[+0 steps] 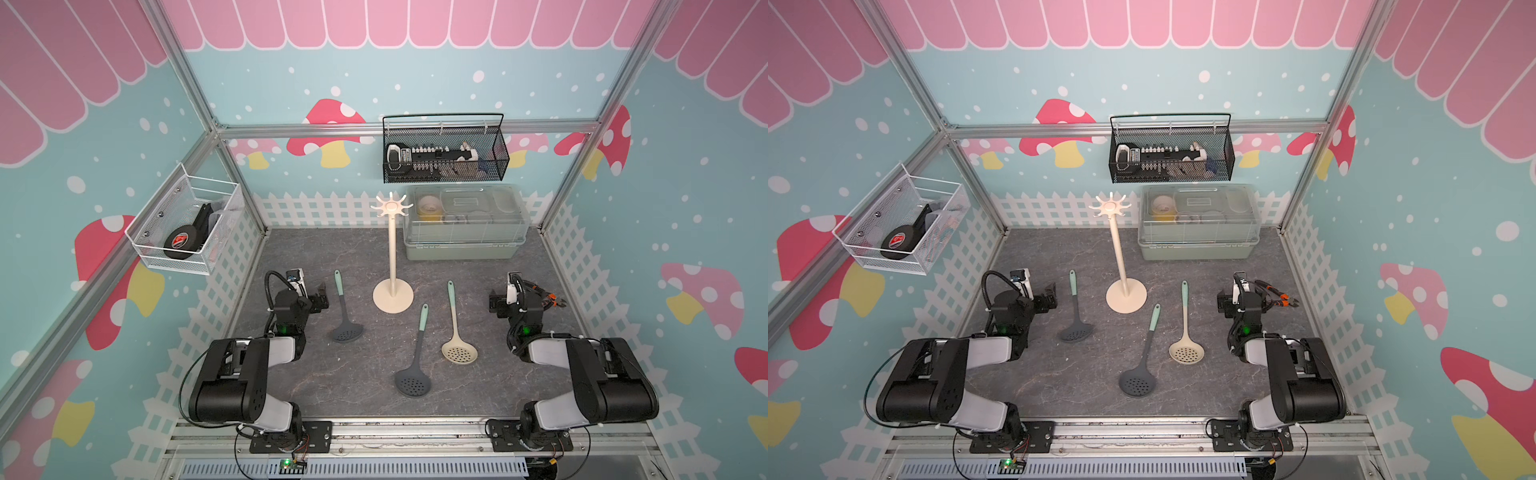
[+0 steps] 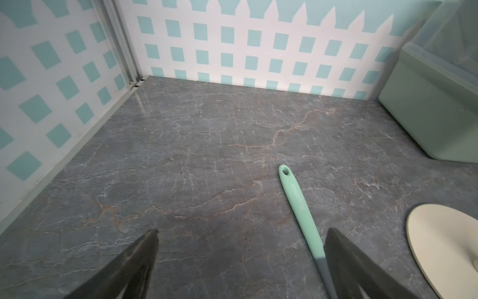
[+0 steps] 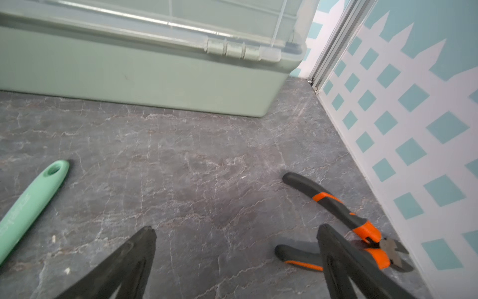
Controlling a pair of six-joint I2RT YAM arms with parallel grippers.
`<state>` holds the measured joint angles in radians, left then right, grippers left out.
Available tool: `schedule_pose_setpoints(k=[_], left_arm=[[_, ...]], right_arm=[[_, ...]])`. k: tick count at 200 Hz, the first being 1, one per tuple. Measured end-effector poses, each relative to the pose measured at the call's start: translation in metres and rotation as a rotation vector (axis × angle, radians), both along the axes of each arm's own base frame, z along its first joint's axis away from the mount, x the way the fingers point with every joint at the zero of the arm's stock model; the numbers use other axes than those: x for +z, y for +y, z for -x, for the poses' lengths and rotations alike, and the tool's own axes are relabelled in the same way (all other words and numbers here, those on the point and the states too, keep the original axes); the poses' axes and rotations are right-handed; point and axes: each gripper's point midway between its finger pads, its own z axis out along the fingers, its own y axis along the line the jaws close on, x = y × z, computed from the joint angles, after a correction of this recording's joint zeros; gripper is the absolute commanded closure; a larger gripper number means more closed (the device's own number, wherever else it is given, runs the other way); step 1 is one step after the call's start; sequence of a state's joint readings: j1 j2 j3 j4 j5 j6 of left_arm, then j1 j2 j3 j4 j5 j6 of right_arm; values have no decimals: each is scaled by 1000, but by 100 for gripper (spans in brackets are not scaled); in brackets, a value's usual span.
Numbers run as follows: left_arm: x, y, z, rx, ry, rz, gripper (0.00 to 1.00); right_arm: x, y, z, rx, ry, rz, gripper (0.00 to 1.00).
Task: Hang the skimmer on the kitchen utensil rack
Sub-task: Pick up the skimmer from the center of the board.
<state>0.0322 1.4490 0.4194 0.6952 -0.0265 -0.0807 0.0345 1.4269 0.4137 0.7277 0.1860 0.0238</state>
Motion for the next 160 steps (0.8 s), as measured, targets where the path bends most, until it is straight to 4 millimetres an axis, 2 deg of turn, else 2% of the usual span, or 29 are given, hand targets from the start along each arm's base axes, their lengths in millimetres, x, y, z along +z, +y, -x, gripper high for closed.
schedule_pose_setpoints(k=[21, 41, 60, 74, 94, 116, 138, 160], left_arm=[[33, 14, -12, 96, -10, 22, 1], [60, 24, -21, 185, -19, 104, 1], [63, 16, -24, 205, 19, 200, 1], [56, -1, -24, 182, 85, 250, 1], [48, -40, -26, 88, 181, 331, 1], [37, -71, -25, -8, 274, 457, 1], [24, -93, -18, -76, 354, 586, 1], [20, -110, -10, -130, 384, 703, 1]], right_arm=[[51, -3, -8, -41, -83, -34, 1], [96, -5, -6, -67, -158, -96, 1], [123, -4, -3, -87, -171, -163, 1], [129, 2, -2, -87, -128, -194, 1], [123, 18, -1, -65, -18, -207, 1], [102, 44, 2, -16, 143, -193, 1], [65, 74, 15, 46, 320, -155, 1], [21, 95, 32, 94, 493, -125, 1]])
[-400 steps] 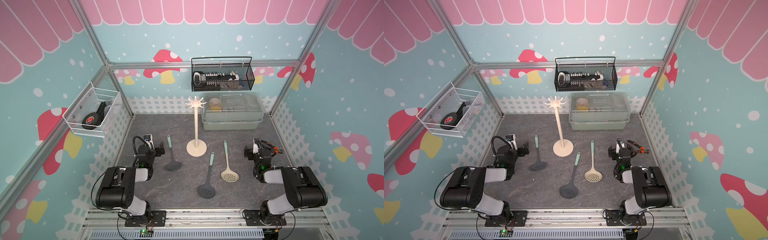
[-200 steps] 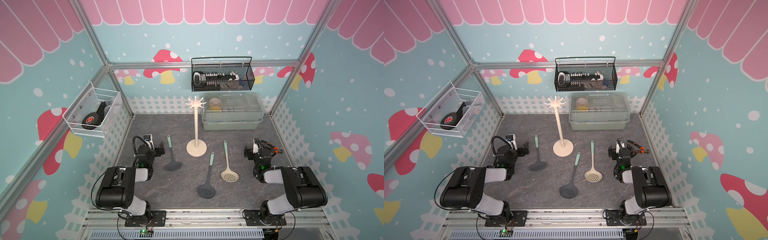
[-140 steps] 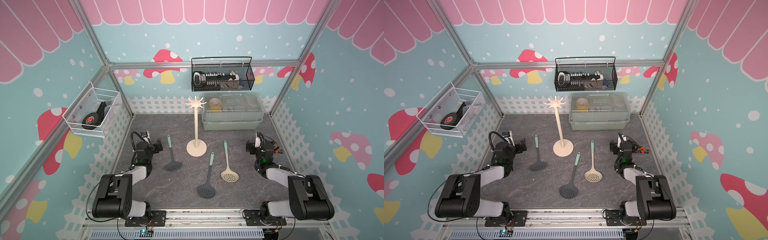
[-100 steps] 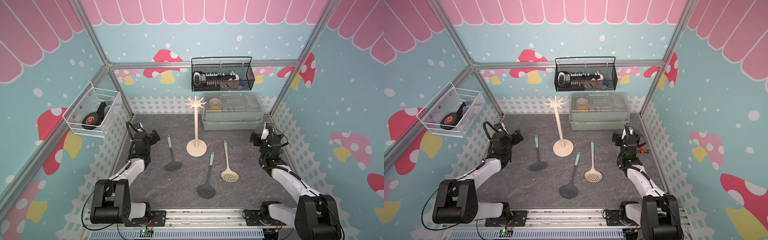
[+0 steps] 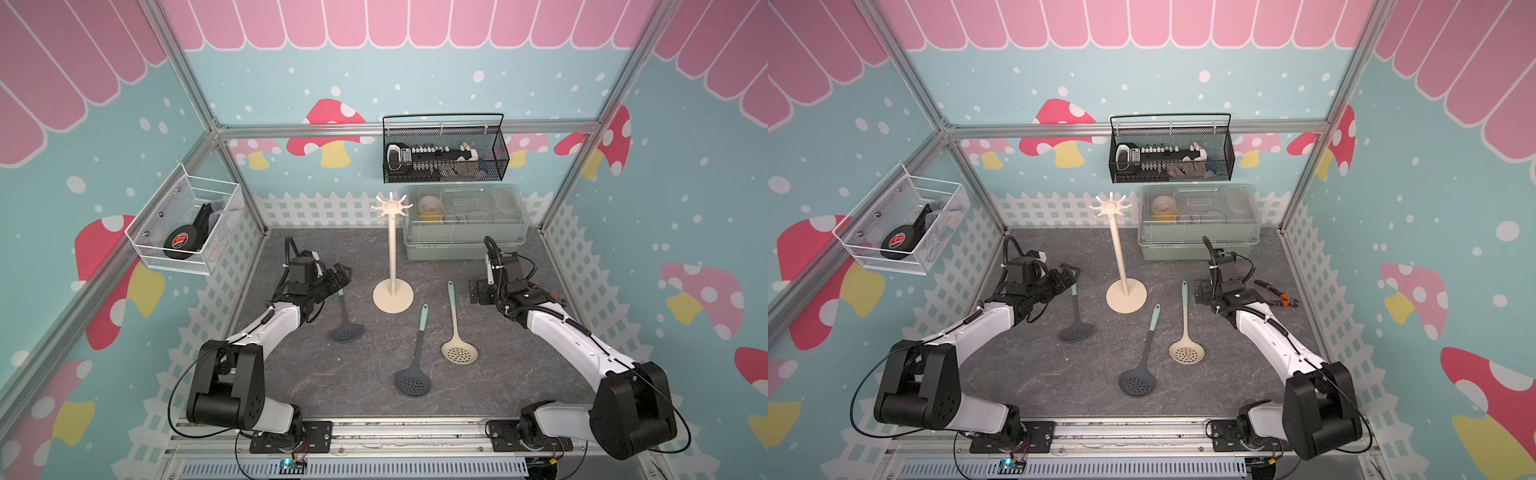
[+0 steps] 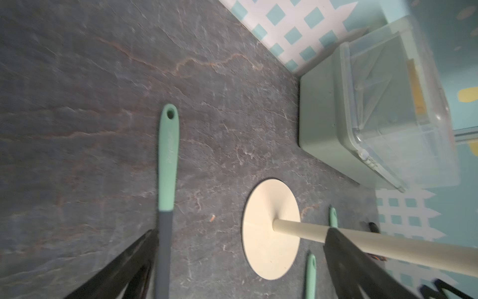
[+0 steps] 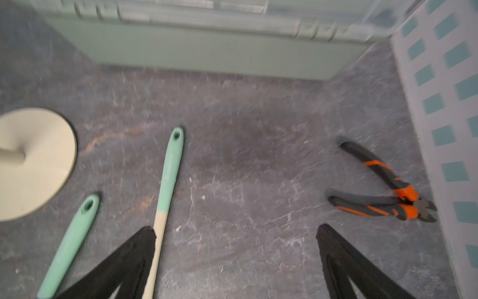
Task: Hang the skimmer on the kitchen utensil rack
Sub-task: Pick up the skimmer from the center of the board.
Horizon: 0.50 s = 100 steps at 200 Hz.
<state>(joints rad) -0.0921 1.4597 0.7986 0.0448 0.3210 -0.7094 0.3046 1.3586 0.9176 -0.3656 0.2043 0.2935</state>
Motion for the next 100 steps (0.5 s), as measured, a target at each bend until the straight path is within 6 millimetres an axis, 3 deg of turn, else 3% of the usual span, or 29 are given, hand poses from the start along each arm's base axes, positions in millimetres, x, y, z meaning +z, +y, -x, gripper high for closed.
schedule_pose_setpoints(k=[35, 71, 100], left_arm=[[-10, -16, 13, -32, 22, 139, 1], [-14, -26, 23, -65, 18, 236, 1], [-15, -28, 26, -100, 31, 212, 1]], right_arm=[[-48, 14, 18, 42, 184, -5, 5], [-64, 31, 26, 74, 251, -54, 11], [-80, 42, 31, 86, 305, -75, 18]])
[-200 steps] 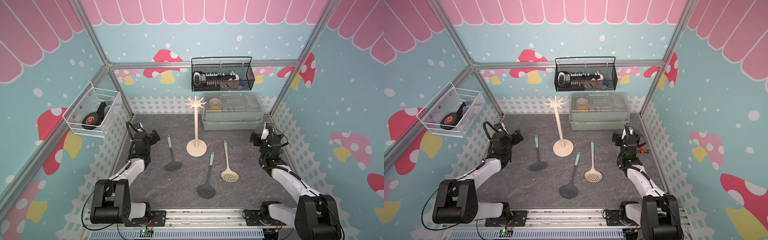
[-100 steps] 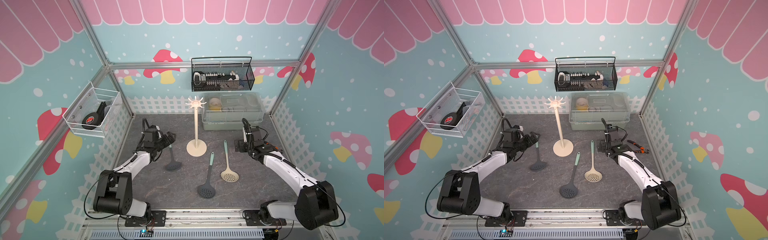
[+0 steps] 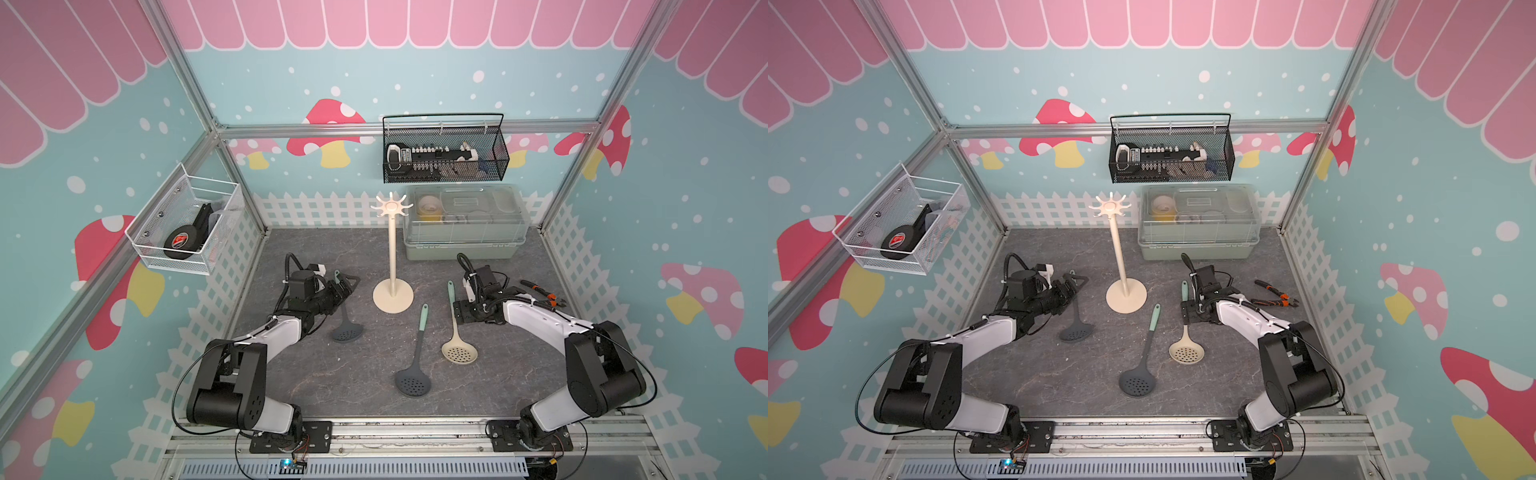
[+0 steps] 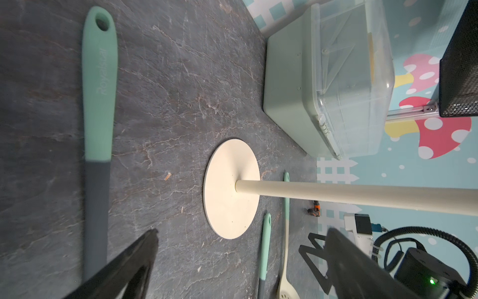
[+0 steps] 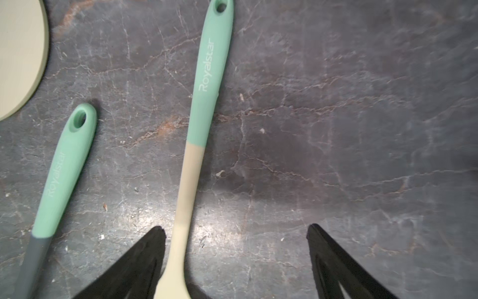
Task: Hang the skimmer on the kitchen utensil rack
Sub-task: Pick up the skimmer from the center of the board.
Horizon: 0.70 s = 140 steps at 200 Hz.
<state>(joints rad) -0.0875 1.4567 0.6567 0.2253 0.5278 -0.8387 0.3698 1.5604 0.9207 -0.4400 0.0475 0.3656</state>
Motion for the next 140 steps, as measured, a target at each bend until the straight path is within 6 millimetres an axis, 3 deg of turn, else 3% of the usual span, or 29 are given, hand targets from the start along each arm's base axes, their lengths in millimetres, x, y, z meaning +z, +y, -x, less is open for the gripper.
schedule_pose_setpoints(k=[23, 55, 78, 112, 140], left_arm=[[1, 8, 8, 15, 10, -60, 1], [26, 23, 15, 78, -45, -132, 1], [32, 30, 18, 105, -61, -166, 1], [22, 39, 19, 133, -17, -160, 1], [-9, 47, 17, 151, 88, -112, 1]], right_arm=[[-10, 9, 2, 6, 29, -11, 20], [-17, 17, 1, 1, 38, -25, 29], [-22, 19, -2, -13, 42, -32, 35], [-32, 22, -3, -24, 60, -42, 44], [-32, 28, -11, -27, 44, -67, 56]])
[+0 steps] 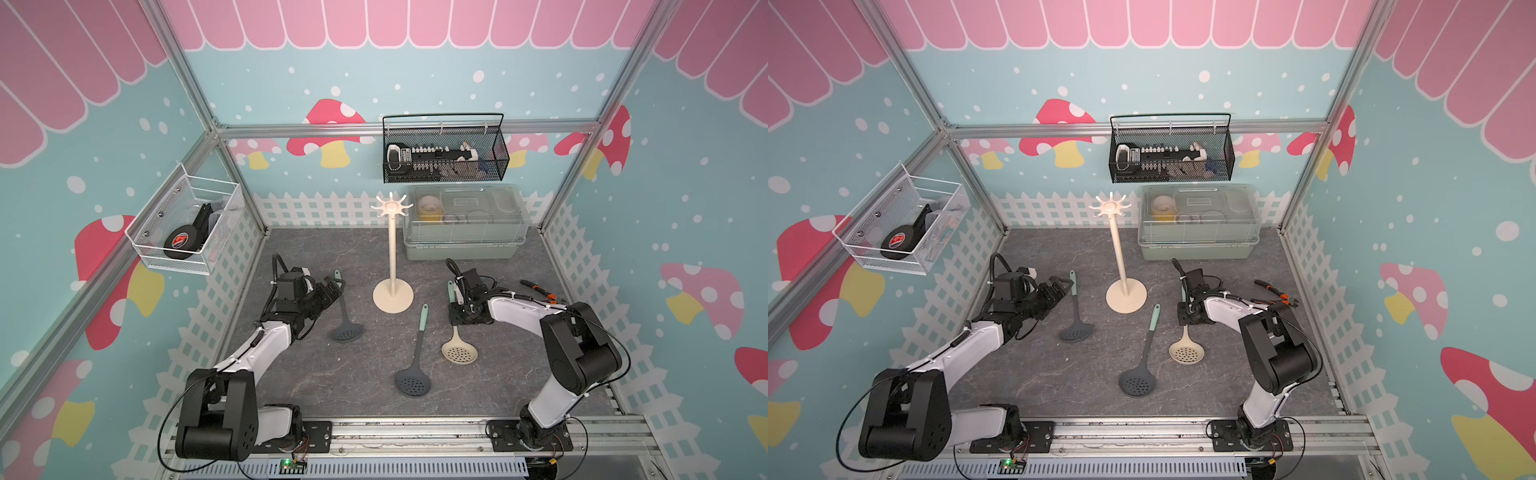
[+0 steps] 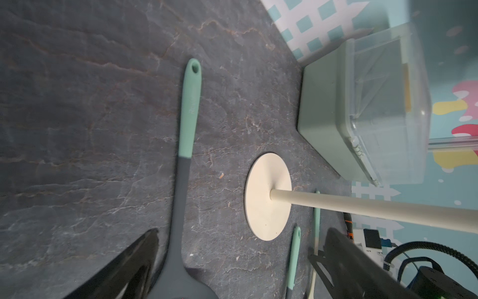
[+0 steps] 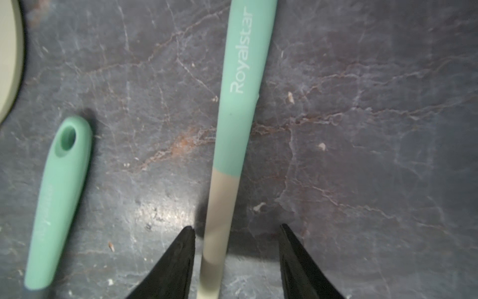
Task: Hang the skimmer on the kitchen utensil rack
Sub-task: Pick up the skimmer from the center of the board.
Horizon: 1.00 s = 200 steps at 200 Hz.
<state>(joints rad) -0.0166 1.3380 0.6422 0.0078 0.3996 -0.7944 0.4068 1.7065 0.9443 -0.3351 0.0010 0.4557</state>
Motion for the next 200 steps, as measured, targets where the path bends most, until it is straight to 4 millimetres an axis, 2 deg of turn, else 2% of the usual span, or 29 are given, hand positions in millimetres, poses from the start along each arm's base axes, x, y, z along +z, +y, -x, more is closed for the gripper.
schedule_pose_setpoints(k=[20, 37, 65, 84, 112, 144, 168, 200], left_arm=[[-24, -5, 7, -6, 69, 54, 1], [-34, -10, 11, -15, 96, 91, 1], [-29, -13, 9, -27, 71, 109, 1], [-23, -13, 8, -29, 52, 105, 1], [-7, -10, 10, -31, 5, 79, 1], [6, -3, 15, -18, -30, 26, 1], [13, 2, 18, -3, -48, -5, 1], [16, 4, 18, 8, -57, -19, 1]], right_arm=[[0, 5, -4, 1, -9, -21, 70], [0, 7, -4, -1, -9, -37, 77], [4, 9, -4, 10, -15, -45, 87], [22, 8, -4, 20, -54, -51, 92], [79, 8, -7, 30, -190, -95, 97], [166, 15, -9, 59, -383, -197, 100], [234, 22, 2, 103, -551, -319, 100], [298, 30, 20, 161, -703, -457, 100]])
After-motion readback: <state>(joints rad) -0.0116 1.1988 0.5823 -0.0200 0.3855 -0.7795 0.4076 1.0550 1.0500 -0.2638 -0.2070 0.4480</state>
